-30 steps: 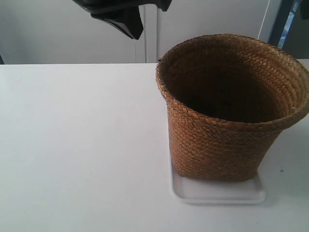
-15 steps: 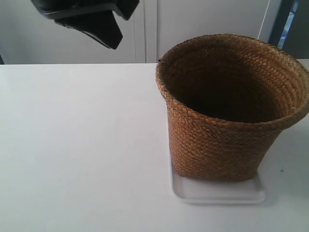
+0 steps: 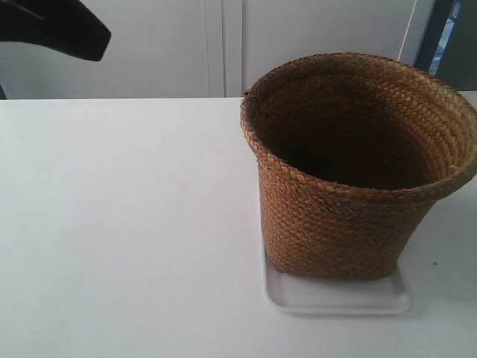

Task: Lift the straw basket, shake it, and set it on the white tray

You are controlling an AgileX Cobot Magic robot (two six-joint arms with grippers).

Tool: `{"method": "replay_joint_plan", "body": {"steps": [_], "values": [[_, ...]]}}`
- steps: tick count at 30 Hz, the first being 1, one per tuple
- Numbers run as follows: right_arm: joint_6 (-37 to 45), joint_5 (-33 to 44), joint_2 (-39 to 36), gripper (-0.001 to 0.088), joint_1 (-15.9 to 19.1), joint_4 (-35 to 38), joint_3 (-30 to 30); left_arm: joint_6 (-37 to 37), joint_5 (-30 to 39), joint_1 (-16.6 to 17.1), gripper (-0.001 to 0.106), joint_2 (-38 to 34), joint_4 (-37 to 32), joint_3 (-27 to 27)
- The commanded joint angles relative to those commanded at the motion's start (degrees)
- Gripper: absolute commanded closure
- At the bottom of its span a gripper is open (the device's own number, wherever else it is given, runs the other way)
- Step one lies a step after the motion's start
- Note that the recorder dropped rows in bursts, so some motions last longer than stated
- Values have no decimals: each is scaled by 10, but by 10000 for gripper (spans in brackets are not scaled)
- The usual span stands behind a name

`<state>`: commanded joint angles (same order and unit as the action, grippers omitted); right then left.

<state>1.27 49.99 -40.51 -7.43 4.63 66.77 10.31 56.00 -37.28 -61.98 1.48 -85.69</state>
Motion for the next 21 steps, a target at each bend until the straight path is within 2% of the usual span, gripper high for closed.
{"method": "replay_joint_plan", "body": {"steps": [9, 15, 21], "values": [[0, 0, 0, 868, 0, 0, 0, 0, -9, 0, 1053, 2, -4, 0], [0, 0, 0, 868, 0, 0, 0, -1, -15, 0, 1053, 2, -75, 0], [0, 0, 0, 868, 0, 0, 0, -1, 13, 0, 1053, 5, -106, 0]]}}
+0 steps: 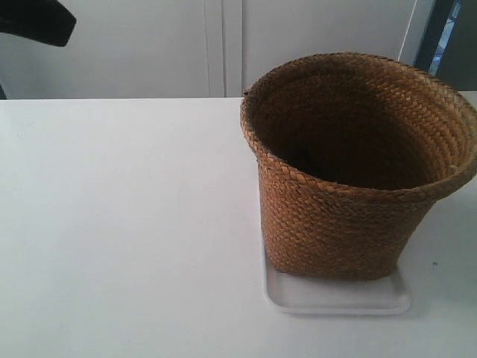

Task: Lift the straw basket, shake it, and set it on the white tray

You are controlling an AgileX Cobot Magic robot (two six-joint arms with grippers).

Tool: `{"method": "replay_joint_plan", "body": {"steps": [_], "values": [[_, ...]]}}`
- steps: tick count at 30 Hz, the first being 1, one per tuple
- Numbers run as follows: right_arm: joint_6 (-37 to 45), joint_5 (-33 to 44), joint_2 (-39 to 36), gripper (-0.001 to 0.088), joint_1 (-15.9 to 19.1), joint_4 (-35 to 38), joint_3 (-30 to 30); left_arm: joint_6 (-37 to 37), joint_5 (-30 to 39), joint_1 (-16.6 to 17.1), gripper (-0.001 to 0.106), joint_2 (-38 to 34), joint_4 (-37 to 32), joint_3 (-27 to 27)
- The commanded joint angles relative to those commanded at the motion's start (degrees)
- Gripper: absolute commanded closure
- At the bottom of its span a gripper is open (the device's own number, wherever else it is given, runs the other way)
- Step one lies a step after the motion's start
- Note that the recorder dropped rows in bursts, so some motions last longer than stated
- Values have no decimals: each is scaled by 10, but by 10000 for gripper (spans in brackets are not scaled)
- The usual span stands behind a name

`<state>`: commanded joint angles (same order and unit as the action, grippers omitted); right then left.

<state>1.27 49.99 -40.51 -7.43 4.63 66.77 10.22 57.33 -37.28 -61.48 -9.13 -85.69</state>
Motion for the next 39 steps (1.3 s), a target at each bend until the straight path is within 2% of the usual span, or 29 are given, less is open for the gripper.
{"method": "replay_joint_plan", "body": {"steps": [4, 8, 14, 20, 24, 27, 30, 34, 39], "values": [[0, 0, 0, 868, 0, 0, 0, 0, 37, 31, 1053, 15, 2, 0], [0, 0, 0, 868, 0, 0, 0, 2, 14, 83, 1053, 46, 25, 21], [0, 0, 0, 868, 0, 0, 0, 2, -82, 142, 1053, 121, 34, 106], [0, 0, 0, 868, 0, 0, 0, 0, -130, 191, 1053, 197, 34, 203], [0, 0, 0, 868, 0, 0, 0, 0, -201, 221, 1053, 249, 31, 266], [0, 0, 0, 868, 0, 0, 0, -1, -257, 237, 1053, 287, 30, 317], [0, 0, 0, 868, 0, 0, 0, -1, -285, 246, 1053, 325, 29, 365], [0, 0, 0, 868, 0, 0, 0, -1, -316, 246, 1053, 376, 28, 432], [0, 0, 0, 868, 0, 0, 0, -1, -394, 246, 1053, 433, 28, 514]]}}
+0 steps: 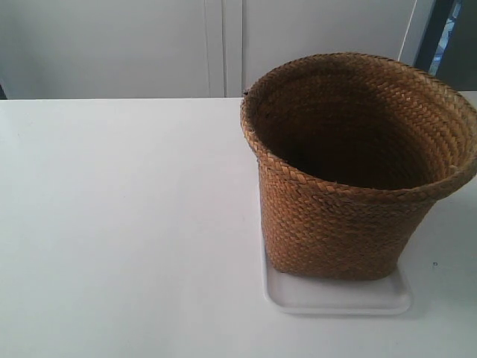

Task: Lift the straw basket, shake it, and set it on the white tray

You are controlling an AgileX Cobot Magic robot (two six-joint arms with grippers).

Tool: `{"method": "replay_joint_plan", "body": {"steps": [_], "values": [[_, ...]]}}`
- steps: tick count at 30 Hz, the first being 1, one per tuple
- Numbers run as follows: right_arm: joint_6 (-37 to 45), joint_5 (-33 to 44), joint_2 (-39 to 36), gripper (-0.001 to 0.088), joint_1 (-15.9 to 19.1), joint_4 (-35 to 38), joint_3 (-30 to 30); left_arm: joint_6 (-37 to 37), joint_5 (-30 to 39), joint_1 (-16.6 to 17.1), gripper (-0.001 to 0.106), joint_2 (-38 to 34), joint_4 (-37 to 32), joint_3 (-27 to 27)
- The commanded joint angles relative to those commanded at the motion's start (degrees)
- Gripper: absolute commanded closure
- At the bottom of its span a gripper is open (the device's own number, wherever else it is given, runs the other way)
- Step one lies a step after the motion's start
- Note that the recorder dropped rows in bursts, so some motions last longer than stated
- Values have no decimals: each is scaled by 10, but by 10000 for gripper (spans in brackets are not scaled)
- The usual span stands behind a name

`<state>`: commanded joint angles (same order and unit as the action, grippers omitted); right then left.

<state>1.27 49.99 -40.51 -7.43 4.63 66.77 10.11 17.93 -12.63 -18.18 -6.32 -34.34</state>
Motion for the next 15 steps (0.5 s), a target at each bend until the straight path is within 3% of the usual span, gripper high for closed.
{"method": "replay_joint_plan", "body": {"steps": [5, 10, 15], "values": [[0, 0, 0, 868, 0, 0, 0, 0, -72, 0, 1053, 54, 0, 71], [0, 0, 0, 868, 0, 0, 0, 1, -98, 0, 1053, 128, 0, 160], [0, 0, 0, 868, 0, 0, 0, 1, -104, 0, 1053, 182, 0, 214]]}}
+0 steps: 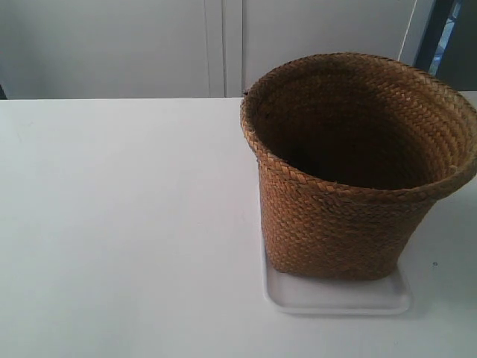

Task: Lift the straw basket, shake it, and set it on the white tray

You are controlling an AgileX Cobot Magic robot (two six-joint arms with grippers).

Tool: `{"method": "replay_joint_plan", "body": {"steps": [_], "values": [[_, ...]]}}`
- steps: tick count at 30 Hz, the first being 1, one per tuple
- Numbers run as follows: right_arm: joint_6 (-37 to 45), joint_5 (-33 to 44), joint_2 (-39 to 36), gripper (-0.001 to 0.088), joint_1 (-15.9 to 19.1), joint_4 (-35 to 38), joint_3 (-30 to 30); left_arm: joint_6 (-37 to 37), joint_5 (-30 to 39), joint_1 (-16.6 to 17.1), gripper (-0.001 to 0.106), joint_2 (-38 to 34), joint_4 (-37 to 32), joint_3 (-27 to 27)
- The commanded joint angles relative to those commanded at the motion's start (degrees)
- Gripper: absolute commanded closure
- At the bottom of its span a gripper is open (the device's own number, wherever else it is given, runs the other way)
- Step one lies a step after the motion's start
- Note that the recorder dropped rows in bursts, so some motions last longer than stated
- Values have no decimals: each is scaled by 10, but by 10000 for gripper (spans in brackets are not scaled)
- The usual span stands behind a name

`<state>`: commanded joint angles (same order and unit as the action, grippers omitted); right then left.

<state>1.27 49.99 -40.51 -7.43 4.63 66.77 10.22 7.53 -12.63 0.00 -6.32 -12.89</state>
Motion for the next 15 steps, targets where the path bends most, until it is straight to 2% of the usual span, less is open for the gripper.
{"method": "replay_joint_plan", "body": {"steps": [6, 15], "values": [[0, 0, 0, 868, 0, 0, 0, 2, -5, 0, 1053, 0, 0, 31], [0, 0, 0, 868, 0, 0, 0, 2, -4, 0, 1053, 0, 0, 32]]}}
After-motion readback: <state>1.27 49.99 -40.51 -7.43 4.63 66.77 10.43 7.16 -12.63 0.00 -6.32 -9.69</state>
